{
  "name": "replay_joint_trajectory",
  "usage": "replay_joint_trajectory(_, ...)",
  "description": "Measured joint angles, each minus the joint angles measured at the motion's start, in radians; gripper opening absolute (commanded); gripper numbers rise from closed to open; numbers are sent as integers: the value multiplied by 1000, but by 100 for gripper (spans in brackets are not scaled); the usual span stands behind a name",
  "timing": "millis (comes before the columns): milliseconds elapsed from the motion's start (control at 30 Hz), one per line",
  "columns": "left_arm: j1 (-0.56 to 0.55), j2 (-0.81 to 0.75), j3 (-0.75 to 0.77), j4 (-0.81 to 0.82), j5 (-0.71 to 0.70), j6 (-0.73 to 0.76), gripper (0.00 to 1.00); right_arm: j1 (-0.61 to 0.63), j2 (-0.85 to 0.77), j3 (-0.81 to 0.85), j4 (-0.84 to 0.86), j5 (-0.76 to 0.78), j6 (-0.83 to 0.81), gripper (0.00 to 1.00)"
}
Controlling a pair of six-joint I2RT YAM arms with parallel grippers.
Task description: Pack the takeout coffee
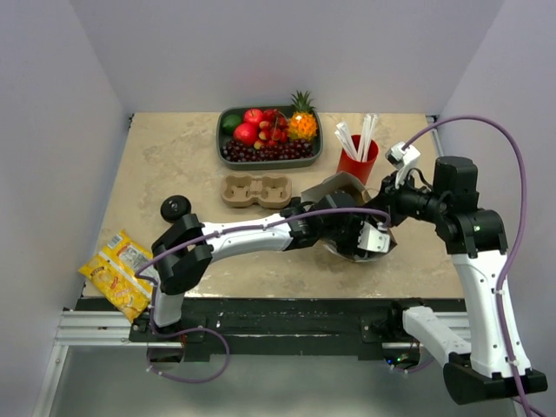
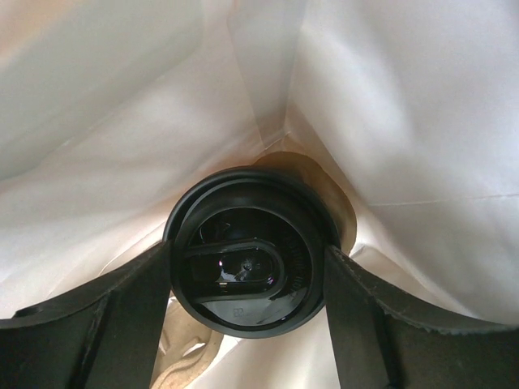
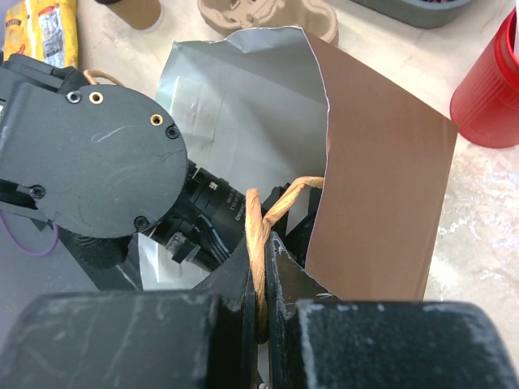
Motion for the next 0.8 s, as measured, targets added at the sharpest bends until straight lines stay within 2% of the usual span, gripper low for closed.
replay_joint_trajectory(133,11,-13,0,-23,8,-2,78,1,12,1,35,0,8,0)
replay_joint_trajectory(267,13,-18,9,-57,21,-2,79,1,7,1,48,1,13,0)
replay_joint_trajectory(367,14,-18,25,-94,35,-2,72,1,4,1,48,2,16,0)
replay_joint_trajectory(433,14,-18,34,-118,45,-1,73,1,3,0,48,3,19,0)
replay_joint_trajectory(567,14,-18,61,-178,55,1,60,1,3,0,48,6,20,0)
replay_joint_trajectory(633,14,-17,78,-214,56,8,59,1,2,0,48,9,22,0)
replay_joint_trajectory(733,14,-14,103,-262,55,26,60,1,0,0,48,10,22,0)
replay_joint_trajectory(800,14,-11,123,-301,53,53,67,1,-2,0,50,13,22,0)
